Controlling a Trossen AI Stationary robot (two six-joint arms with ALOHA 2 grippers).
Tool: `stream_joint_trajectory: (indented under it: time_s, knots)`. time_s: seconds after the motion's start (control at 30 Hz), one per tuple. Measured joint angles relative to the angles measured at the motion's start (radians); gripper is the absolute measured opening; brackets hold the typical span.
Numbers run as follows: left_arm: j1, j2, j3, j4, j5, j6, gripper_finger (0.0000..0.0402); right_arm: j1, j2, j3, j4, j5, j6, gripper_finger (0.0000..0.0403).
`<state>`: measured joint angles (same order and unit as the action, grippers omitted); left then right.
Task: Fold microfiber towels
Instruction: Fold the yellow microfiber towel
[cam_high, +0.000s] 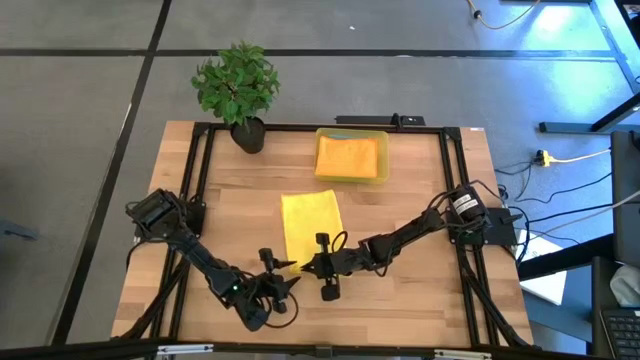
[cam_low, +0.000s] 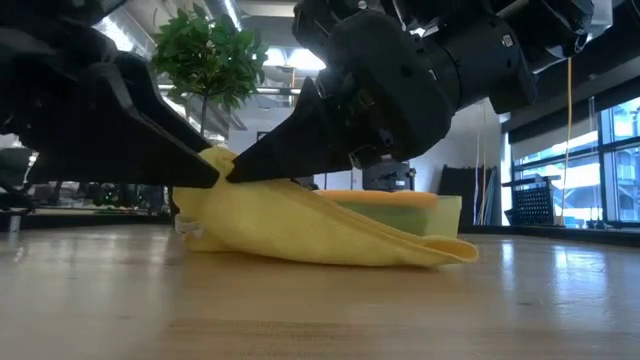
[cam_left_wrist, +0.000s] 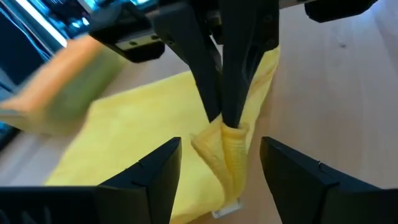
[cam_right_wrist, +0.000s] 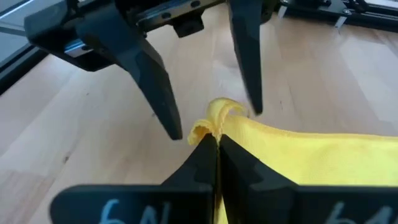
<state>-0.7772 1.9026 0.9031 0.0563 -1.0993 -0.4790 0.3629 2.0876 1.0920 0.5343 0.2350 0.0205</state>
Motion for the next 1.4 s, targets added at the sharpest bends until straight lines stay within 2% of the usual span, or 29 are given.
stream_joint_trajectory:
  time_s: [0.57, 1.07, 1.17, 1.3, 1.4]
  knots:
    - [0.082, 0.066, 0.000, 0.011, 0.043, -0.121, 0.0211, -0.006, 0.000, 0.000, 0.002, -0.002, 0.005, 0.0012]
    - [-0.035, 0.066, 0.000, -0.019, -0.179, -0.115, 0.0211, -0.006, 0.000, 0.000, -0.011, -0.002, 0.006, 0.0012]
    - [-0.023, 0.065, 0.000, -0.019, -0.165, -0.116, 0.0211, -0.006, 0.000, 0.000, -0.011, -0.002, 0.004, 0.0012]
    - [0.013, 0.065, 0.000, -0.020, -0.083, -0.117, 0.0211, -0.006, 0.000, 0.000, -0.011, -0.003, 0.003, 0.0012]
    - [0.034, 0.065, 0.000, -0.022, -0.061, -0.114, 0.0211, -0.006, 0.000, 0.000, -0.012, -0.003, 0.002, 0.0012]
